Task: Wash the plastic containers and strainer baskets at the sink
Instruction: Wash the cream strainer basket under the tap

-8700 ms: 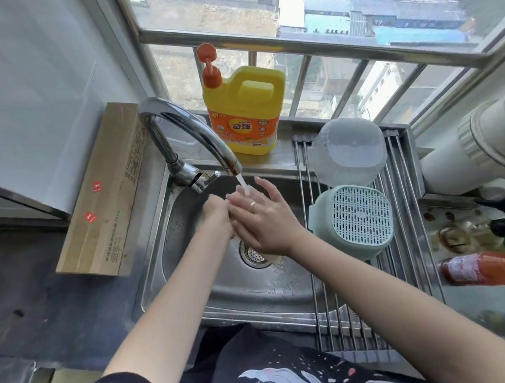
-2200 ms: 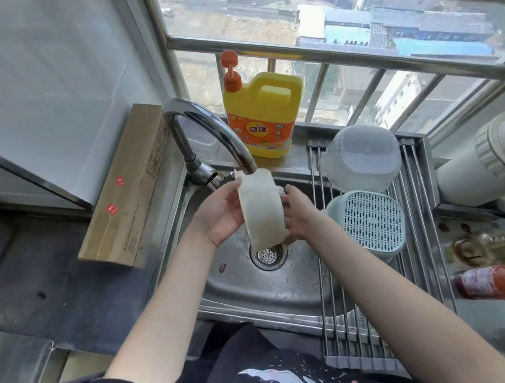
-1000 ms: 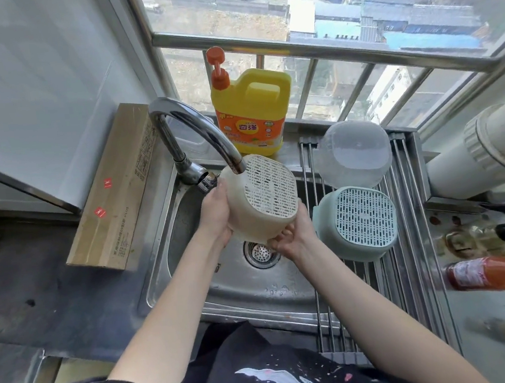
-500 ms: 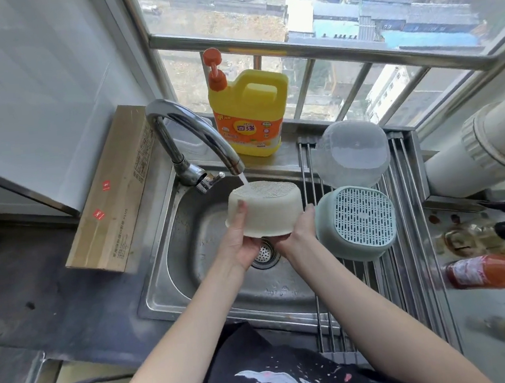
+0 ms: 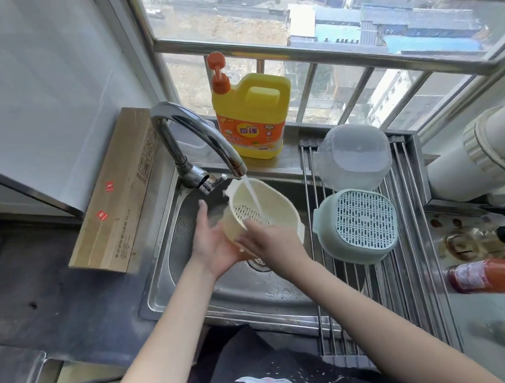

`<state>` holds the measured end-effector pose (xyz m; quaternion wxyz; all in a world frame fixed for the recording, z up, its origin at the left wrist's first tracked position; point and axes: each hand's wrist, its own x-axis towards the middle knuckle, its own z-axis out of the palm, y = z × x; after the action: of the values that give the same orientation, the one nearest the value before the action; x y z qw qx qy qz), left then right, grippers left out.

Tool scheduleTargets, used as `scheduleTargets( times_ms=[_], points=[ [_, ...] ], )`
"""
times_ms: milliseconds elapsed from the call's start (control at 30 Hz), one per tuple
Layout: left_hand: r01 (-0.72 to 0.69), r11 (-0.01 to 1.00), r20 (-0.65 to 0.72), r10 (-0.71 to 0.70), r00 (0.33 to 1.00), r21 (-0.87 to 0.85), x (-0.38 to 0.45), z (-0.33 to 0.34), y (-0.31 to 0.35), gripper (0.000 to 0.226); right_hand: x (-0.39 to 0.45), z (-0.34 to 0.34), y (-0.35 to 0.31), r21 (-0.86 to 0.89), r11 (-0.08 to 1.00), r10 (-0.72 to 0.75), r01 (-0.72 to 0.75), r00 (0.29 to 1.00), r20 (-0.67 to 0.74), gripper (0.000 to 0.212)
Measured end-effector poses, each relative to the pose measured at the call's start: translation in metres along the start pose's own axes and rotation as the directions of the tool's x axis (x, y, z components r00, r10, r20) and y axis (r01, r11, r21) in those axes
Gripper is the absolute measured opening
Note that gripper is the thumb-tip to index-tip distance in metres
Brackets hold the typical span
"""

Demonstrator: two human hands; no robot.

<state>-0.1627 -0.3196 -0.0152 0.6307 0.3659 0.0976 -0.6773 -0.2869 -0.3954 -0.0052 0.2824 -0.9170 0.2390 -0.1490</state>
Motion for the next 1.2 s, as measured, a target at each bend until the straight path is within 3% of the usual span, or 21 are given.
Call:
scheduleTargets(
  times_ms=[67, 167, 267, 333, 400, 467, 533, 567, 667, 767, 867, 967, 1067, 1200],
  points=[
    [-0.094, 0.985, -0.029, 0.099, 0.995, 0.142, -0.002, 0.015, 0.008, 0.073, -0.001, 0.003, -0.003, -0.098, 0.989, -0.112, 0.112, 0.994, 0.008, 0.029],
    [-0.217, 0.952, -0.084, 0.239, 0.967, 0.214, 0.002, 0.029, 0.010, 0.046, 0.005, 0.002, -0.006, -0.258, 0.942, -0.226, 0.213, 0.974, -0.020, 0.022],
    [-0.202, 0.875, -0.179, 0.306, 0.935, 0.439, 0.000, 0.028, 0.014, 0.033, 0.005, -0.001, -0.003, -0.390, 0.884, -0.274, 0.257, 0.962, 0.012, 0.030],
    [-0.163, 0.699, -0.221, 0.425, 0.878, 0.696, -0.002, 0.025, 0.018, 0.025, 0.001, -0.002, 0.002, -0.453, 0.844, -0.312, 0.287, 0.950, 0.021, 0.022],
    [-0.131, 0.480, -0.170, 0.534, 0.828, 0.867, -0.004, 0.022, 0.019, 0.020, -0.001, -0.006, 0.009, -0.485, 0.818, -0.331, 0.309, 0.943, 0.042, 0.010],
    [-0.116, 0.416, -0.161, 0.573, 0.804, 0.902, -0.004, 0.019, 0.016, 0.022, -0.003, -0.009, 0.015, -0.483, 0.823, -0.284, 0.300, 0.953, 0.107, 0.022],
    [-0.077, 0.434, -0.217, 0.587, 0.780, 0.898, -0.004, 0.013, 0.015, 0.018, -0.006, -0.014, 0.020, -0.395, 0.872, -0.231, 0.288, 0.955, 0.186, 0.034],
    [-0.075, 0.493, -0.249, 0.558, 0.792, 0.867, -0.003, 0.009, 0.015, 0.015, -0.010, -0.018, 0.022, -0.323, 0.913, -0.197, 0.249, 0.963, 0.185, 0.041],
    [-0.087, 0.683, -0.312, 0.439, 0.842, 0.726, -0.007, 0.005, 0.016, 0.012, -0.018, -0.034, 0.031, -0.020, 0.999, 0.047, -0.048, 0.997, -0.065, 0.039],
    [-0.076, 0.767, -0.286, 0.327, 0.901, 0.637, -0.010, 0.006, 0.015, 0.017, -0.004, -0.047, 0.037, 0.236, 0.940, 0.316, -0.245, 0.887, -0.336, 0.021],
    [-0.067, 0.828, -0.245, 0.241, 0.939, 0.557, -0.004, 0.014, 0.010, 0.039, 0.028, -0.066, 0.031, 0.439, 0.841, 0.478, -0.316, 0.814, -0.330, 0.020],
    [-0.080, 0.862, -0.215, 0.214, 0.953, 0.501, 0.008, 0.025, 0.008, 0.054, 0.047, -0.073, 0.028, 0.304, 0.870, 0.466, -0.388, 0.849, -0.250, 0.025],
    [-0.055, 0.886, -0.193, 0.160, 0.968, 0.460, 0.016, 0.030, 0.011, 0.059, 0.044, -0.076, 0.034, 0.138, 0.853, 0.522, -0.503, 0.822, -0.228, 0.039],
    [0.021, 0.908, -0.177, 0.058, 0.982, 0.418, 0.013, 0.019, 0.013, 0.048, 0.030, -0.085, 0.048, -0.158, 0.799, 0.595, -0.581, 0.801, 0.062, 0.026]
  ],
)
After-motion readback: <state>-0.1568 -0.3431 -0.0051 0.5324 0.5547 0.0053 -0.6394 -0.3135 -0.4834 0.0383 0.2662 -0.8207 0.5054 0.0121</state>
